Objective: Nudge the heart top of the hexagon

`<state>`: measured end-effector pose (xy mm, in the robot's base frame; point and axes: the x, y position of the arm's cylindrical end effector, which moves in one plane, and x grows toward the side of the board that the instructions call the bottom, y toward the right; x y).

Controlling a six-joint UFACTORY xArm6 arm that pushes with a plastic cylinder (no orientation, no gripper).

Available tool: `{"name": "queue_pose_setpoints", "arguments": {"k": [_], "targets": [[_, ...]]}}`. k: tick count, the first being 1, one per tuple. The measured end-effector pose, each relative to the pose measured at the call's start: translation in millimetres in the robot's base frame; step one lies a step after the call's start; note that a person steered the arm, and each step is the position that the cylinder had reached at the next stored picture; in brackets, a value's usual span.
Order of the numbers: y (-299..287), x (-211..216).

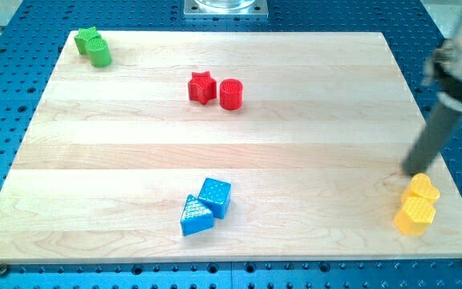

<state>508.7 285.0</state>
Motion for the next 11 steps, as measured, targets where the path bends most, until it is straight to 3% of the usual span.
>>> {"name": "queue_pose_setpoints", "arguments": {"k": [1,2,4,7,11], "targets": [[46.3,30.5],[25.4,44.4],[-30.9,44.7],[-30.3,5.8],[-58.6,4.2]]}}
